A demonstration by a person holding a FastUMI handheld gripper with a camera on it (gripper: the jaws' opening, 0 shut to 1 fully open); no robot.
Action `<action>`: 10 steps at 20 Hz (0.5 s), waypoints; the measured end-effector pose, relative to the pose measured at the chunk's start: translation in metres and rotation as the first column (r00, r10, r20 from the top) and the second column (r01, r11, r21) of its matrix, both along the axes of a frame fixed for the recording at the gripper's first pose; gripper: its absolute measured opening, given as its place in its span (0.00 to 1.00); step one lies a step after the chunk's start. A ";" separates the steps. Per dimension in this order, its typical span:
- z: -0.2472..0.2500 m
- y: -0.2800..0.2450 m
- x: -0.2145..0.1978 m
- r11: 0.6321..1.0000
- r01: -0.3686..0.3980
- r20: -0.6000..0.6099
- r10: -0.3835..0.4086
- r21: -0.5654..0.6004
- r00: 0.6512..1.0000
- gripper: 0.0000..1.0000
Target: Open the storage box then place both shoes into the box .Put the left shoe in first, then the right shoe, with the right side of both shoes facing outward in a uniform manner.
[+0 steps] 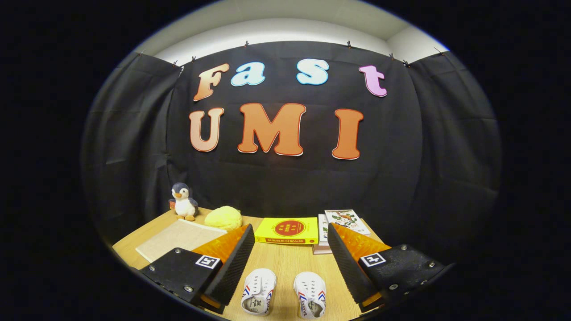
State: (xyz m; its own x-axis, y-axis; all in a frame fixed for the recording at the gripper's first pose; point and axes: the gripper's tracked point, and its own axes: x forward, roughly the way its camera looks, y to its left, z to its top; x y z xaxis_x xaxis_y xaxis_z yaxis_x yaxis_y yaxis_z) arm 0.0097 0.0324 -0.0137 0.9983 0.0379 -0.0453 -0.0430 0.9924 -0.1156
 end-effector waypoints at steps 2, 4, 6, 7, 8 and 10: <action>-0.002 0.001 0.001 1.000 -0.007 -0.006 0.007 -0.005 1.000 0.98; -0.002 0.003 0.003 1.000 -0.018 -0.010 0.018 -0.005 1.000 0.98; -0.004 0.003 0.004 1.000 -0.024 -0.017 0.024 -0.005 1.000 0.98; -0.005 0.001 0.004 1.000 -0.023 -0.021 0.023 -0.004 1.000 0.98; -0.006 0.000 0.006 1.000 -0.022 -0.021 0.022 -0.002 1.000 0.98; -0.011 0.002 0.007 0.999 -0.034 -0.031 0.035 0.009 0.999 0.98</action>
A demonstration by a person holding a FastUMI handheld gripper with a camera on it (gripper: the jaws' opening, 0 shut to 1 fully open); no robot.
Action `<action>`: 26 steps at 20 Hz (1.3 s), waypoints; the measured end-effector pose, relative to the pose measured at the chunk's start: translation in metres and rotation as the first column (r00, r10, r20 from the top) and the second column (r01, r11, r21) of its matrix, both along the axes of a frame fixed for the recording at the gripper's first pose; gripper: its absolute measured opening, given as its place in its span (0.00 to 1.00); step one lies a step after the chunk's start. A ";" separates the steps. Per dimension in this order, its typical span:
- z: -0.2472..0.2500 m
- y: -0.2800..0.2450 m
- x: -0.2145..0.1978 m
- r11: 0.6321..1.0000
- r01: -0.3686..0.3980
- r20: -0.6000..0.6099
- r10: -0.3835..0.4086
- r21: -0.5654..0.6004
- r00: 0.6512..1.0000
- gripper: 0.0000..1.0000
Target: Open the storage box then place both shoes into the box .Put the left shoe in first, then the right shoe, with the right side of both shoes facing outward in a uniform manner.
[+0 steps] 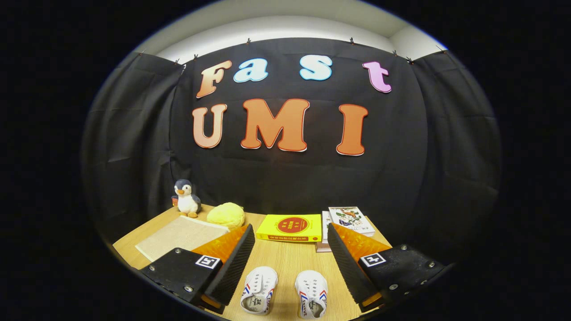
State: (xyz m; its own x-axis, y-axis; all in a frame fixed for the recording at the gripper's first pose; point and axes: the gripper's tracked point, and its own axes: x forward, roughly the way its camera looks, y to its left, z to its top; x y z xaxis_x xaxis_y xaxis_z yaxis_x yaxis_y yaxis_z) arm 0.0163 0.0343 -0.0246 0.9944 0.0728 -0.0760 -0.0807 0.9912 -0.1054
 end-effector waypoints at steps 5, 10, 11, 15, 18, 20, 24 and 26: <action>-0.050 0.033 0.002 0.979 -0.120 -0.182 0.150 0.167 0.972 0.98; -0.108 0.068 0.006 0.892 -0.190 -0.315 0.335 0.411 0.888 0.98; -0.120 0.076 0.007 0.863 -0.196 -0.335 0.377 0.466 0.863 0.99; -0.163 0.098 0.012 0.753 -0.148 -0.400 0.492 0.641 0.773 0.99; -0.176 0.122 0.015 0.640 -0.117 -0.390 0.592 0.759 0.705 0.98; -0.181 0.134 0.020 0.594 -0.088 -0.387 0.622 0.799 0.680 0.98; -0.187 0.156 0.014 0.549 -0.100 -0.383 0.691 0.830 0.613 0.98; -0.187 0.163 0.013 0.522 -0.090 -0.378 0.715 0.848 0.588 0.97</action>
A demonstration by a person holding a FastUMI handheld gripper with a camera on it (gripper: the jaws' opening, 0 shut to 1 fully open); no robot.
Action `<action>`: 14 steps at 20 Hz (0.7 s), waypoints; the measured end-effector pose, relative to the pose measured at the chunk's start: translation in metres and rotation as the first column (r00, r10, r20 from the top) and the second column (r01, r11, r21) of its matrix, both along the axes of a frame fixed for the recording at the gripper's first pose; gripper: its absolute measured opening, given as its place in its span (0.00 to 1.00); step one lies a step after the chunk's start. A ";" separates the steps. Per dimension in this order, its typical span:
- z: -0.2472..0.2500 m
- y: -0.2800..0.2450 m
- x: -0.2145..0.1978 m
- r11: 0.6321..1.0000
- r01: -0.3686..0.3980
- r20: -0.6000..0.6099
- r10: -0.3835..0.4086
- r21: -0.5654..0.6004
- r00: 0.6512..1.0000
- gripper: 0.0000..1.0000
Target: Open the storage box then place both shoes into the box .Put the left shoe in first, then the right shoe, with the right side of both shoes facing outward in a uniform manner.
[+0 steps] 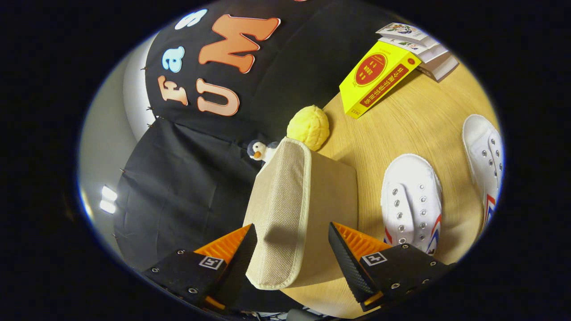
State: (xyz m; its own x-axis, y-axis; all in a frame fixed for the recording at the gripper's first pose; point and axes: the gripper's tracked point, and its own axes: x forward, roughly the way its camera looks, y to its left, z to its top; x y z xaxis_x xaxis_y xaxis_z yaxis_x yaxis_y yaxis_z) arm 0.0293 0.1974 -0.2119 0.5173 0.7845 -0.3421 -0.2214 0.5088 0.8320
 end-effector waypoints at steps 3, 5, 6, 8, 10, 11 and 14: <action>-0.002 0.014 -0.009 0.998 -0.047 -0.047 0.049 0.037 0.998 0.89; 0.004 0.012 -0.011 0.998 -0.048 -0.039 0.049 0.044 0.998 0.82; 0.006 0.010 -0.011 0.999 -0.038 -0.032 0.039 0.038 0.999 0.74; 0.012 0.003 -0.011 0.999 -0.014 -0.029 0.015 0.040 0.999 0.59; 0.024 -0.006 -0.006 0.999 0.036 -0.013 -0.035 0.036 0.999 0.45; 0.030 -0.010 -0.002 0.998 0.063 0.003 -0.064 0.025 0.998 0.34; 0.057 -0.009 -0.004 0.996 0.090 0.053 -0.090 0.014 0.995 0.01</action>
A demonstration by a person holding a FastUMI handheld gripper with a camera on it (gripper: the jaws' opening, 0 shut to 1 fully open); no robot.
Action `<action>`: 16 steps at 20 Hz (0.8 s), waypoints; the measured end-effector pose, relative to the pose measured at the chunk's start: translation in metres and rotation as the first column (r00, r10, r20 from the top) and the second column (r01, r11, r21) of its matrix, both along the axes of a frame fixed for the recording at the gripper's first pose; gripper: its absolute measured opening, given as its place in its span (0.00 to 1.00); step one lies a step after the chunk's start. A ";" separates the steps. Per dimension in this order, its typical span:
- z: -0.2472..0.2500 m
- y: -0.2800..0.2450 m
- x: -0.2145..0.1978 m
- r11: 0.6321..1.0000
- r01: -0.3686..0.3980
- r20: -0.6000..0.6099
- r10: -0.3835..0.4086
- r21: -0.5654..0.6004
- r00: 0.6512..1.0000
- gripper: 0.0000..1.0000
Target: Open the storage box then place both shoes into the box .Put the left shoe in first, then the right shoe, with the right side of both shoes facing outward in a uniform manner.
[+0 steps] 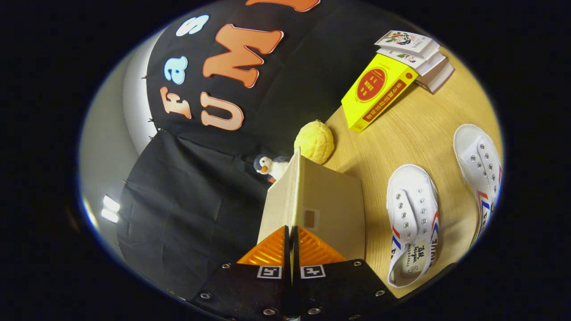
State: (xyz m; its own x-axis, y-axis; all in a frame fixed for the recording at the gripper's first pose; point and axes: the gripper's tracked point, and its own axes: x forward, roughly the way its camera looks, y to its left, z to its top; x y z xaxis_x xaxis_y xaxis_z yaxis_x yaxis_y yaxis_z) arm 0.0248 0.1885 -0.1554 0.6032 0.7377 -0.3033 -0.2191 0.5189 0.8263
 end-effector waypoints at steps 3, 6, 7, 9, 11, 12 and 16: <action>0.037 0.012 -0.003 1.000 -0.018 0.060 0.018 0.002 0.998 0.01; 0.067 0.028 -0.008 0.999 -0.033 0.103 0.032 0.003 0.994 0.02; 0.077 0.035 -0.008 0.999 -0.035 0.118 0.034 0.001 0.992 0.02; 0.095 0.053 -0.009 0.999 -0.043 0.150 0.043 -0.007 0.988 0.02; 0.111 0.073 -0.011 0.998 -0.057 0.178 0.058 -0.008 0.982 0.02; 0.119 0.086 -0.014 0.998 -0.062 0.188 0.061 -0.005 0.980 0.02; 0.136 0.138 -0.023 0.994 -0.109 0.225 0.105 0.005 0.969 0.02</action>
